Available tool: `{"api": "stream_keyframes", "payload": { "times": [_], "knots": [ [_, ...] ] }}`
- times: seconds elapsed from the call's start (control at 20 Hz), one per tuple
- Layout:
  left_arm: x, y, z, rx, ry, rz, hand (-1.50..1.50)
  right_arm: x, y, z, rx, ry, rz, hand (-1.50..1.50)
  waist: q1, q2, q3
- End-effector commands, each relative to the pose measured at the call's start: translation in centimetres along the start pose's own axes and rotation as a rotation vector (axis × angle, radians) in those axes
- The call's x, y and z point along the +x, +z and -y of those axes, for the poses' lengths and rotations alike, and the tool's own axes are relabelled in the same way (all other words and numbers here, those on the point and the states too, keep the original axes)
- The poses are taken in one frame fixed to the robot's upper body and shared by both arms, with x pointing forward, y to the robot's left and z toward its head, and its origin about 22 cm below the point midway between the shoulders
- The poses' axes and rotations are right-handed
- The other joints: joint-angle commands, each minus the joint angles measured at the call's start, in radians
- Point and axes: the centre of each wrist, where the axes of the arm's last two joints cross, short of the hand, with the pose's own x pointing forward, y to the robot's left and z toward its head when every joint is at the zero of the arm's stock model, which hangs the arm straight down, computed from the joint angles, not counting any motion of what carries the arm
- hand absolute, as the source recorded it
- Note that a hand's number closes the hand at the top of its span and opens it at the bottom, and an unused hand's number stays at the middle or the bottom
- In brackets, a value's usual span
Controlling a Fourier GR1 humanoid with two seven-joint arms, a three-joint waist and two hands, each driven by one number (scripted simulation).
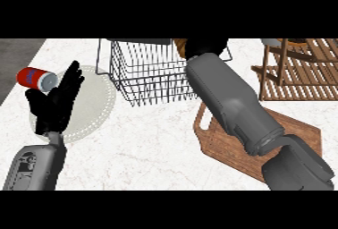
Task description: Pick the croissant from the cutting board and place it in the basket
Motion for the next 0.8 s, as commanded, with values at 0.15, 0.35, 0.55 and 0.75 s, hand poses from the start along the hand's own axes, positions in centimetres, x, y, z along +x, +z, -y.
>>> {"api": "stream_keyframes", "payload": {
  "times": [0.15,0.35,0.55,0.75],
  "knots": [
    [-0.1,0.1,-0.3,0.01,-0.007,0.005,0.0,-0.2,0.7,-1.4,0.096,0.007,-0.117,1.5,0.005,0.002,0.001],
    [-0.4,0.7,0.4,0.012,0.0,0.007,0.0,0.2,0.6,-0.1,0.119,-0.012,-0.115,1.5,0.004,0.001,0.001],
    [0.4,0.4,-0.6,0.022,-0.003,-0.003,0.0,-0.4,0.6,-1.7,0.14,-0.031,-0.123,1.5,-0.007,-0.001,0.002],
    [-0.2,0.1,-0.1,0.018,-0.003,0.01,0.0,-1.0,0.3,-2.9,0.226,-0.026,-0.194,1.5,-0.015,0.0,0.001]
  ]
}}
